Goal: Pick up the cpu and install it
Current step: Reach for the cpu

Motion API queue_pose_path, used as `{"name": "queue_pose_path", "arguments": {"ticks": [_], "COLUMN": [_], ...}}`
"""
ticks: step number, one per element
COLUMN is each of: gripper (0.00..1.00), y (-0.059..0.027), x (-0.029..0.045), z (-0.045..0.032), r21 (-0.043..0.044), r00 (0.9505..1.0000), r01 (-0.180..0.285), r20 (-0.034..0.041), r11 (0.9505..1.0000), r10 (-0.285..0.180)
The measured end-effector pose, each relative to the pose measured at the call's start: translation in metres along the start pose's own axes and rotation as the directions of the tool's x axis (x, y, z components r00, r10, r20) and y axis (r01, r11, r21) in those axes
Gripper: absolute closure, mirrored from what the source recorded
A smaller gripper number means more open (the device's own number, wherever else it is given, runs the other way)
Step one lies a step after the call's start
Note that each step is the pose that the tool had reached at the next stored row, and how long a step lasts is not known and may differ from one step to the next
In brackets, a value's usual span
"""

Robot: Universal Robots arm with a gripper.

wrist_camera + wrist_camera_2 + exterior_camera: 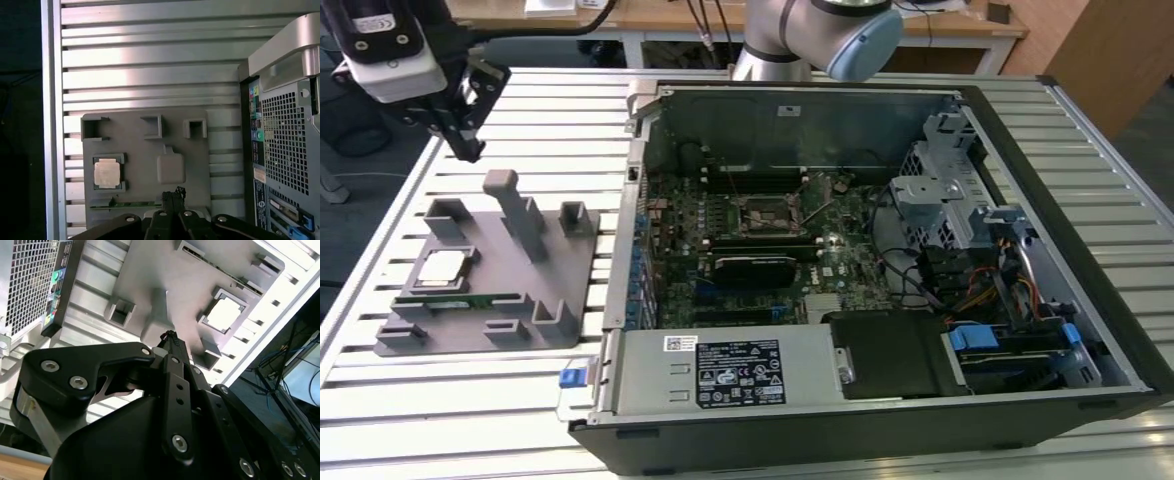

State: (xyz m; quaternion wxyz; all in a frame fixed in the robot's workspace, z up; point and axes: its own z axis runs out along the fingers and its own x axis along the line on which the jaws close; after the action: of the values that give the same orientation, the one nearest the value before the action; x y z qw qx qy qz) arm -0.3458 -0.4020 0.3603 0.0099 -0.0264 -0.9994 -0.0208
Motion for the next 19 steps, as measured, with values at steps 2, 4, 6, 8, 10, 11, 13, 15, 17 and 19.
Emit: {"name": "queue_pose_path", "arguments": {"ticks": [2,4,6,8,10,11,13,15,17,19], "gripper": [0.89,0.89,0.89,0.89,0.89,0.89,0.89,0.89,0.89,0.89], "y": [-0.0002,-0.0004,-0.0006,-0.0011,-0.0015,-0.0017,-0.0022,-0.0027,-0.0033,-0.0038], "x": [0.0017,0.0038,0.0073,0.0148,0.0238,0.0283,0.0377,0.0466,0.0556,0.0645], "z": [0.0018,0.0035,0.0052,0.0068,0.0084,0.0091,0.0107,0.0122,0.0141,0.0163], "r21": [0.0006,0.0009,0.0011,0.0012,0.0011,0.0011,0.0011,0.0011,0.0011,0.0011], "r00": [0.9998,0.9993,0.9989,0.9987,0.9987,0.9987,0.9987,0.9987,0.9987,0.9987], "r01": [0.02,0.037,0.048,0.051,0.051,0.051,0.051,0.051,0.051,0.051], "r20": [-0.001,-0.0017,-0.0022,-0.0023,-0.0022,-0.0022,-0.0022,-0.0022,-0.0023,-0.0022], "r11": [0.9998,0.9993,0.9989,0.9987,0.9987,0.9987,0.9987,0.9987,0.9987,0.9987], "r10": [-0.02,-0.037,-0.048,-0.051,-0.051,-0.051,-0.051,-0.051,-0.051,-0.051]}}
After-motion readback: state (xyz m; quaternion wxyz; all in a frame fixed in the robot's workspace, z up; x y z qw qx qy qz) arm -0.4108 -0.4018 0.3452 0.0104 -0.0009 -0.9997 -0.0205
